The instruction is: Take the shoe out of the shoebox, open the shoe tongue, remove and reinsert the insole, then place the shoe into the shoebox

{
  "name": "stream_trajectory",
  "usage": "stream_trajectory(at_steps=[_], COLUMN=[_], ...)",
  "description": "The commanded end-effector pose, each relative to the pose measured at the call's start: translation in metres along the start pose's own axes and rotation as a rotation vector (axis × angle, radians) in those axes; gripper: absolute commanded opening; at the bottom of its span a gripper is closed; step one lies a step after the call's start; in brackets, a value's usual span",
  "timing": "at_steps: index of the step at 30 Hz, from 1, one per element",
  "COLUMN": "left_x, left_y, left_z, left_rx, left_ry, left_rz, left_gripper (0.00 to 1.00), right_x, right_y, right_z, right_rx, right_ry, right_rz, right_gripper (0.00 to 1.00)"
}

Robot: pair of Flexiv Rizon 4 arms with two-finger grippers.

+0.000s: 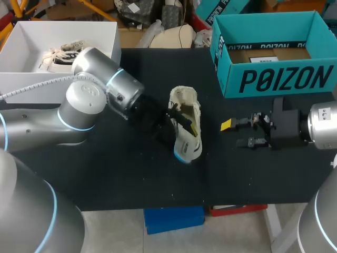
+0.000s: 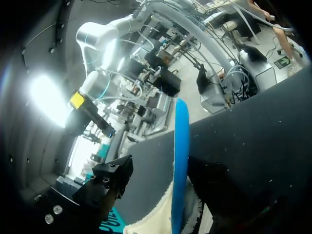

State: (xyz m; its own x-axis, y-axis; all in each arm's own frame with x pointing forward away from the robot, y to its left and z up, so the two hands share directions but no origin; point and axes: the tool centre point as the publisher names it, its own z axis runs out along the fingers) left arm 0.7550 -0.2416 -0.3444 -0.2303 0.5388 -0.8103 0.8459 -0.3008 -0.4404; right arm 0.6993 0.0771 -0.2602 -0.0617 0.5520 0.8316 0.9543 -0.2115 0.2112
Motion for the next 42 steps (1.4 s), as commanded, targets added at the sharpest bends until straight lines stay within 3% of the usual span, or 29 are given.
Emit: stream_trajectory(at_steps=[1,8,9,10,22,33,37,38,39,40,41,42], left_x=[-0.001,0.000,0.000,0.000,0.006,0.017,0.014,0.014,0.013,0.011,0.010,0.008], left_y=[-0.016,-0.024,-0.024,-0.024,0.004,0.048,0.055,0.055,0.055,0.054,0.052,0.050], left_z=[-0.007,-0.012,-0.012,-0.012,-0.010,-0.020,-0.023,-0.023,-0.023,-0.022,-0.022,-0.022], left_rx=[-0.016,-0.026,-0.018,-0.012,-0.006,-0.077,-0.115,-0.121,-0.128,-0.128,-0.128,-0.127], left_ry=[0.040,0.063,0.062,0.059,-0.035,-0.086,-0.101,-0.099,-0.100,-0.102,-0.103,-0.105], left_rz=[-0.016,-0.042,-0.048,-0.054,-0.063,-0.059,-0.052,-0.047,-0.035,-0.033,-0.034,-0.031], left_gripper=[0.48,0.22,0.05,0.00,0.00,0.00,0.00,0.12,0.38,0.89,1.00,1.00], right_x=[0.000,0.000,0.000,0.000,0.000,0.000,0.000,0.000,0.000,0.000,0.000,0.000], right_y=[0.000,0.000,0.000,0.000,0.000,0.000,0.000,0.000,0.000,0.000,0.000,0.000], right_z=[0.000,0.000,0.000,0.000,0.000,0.000,0.000,0.000,0.000,0.000,0.000,0.000], right_rx=[0.001,0.001,0.001,0.001,0.001,0.001,0.001,0.001,0.001,0.001,0.001,0.001], right_ry=[-0.001,-0.001,-0.001,-0.001,-0.001,-0.001,-0.001,-0.001,-0.001,-0.001,-0.001,-0.001], right_rz=[0.001,0.001,0.001,0.001,0.001,0.001,0.001,0.001,0.001,0.001,0.001,0.001], right_gripper=[1.00,1.00,1.00,1.00,1.00,1.00,1.00,1.00,1.00,1.00,1.00,1.00])
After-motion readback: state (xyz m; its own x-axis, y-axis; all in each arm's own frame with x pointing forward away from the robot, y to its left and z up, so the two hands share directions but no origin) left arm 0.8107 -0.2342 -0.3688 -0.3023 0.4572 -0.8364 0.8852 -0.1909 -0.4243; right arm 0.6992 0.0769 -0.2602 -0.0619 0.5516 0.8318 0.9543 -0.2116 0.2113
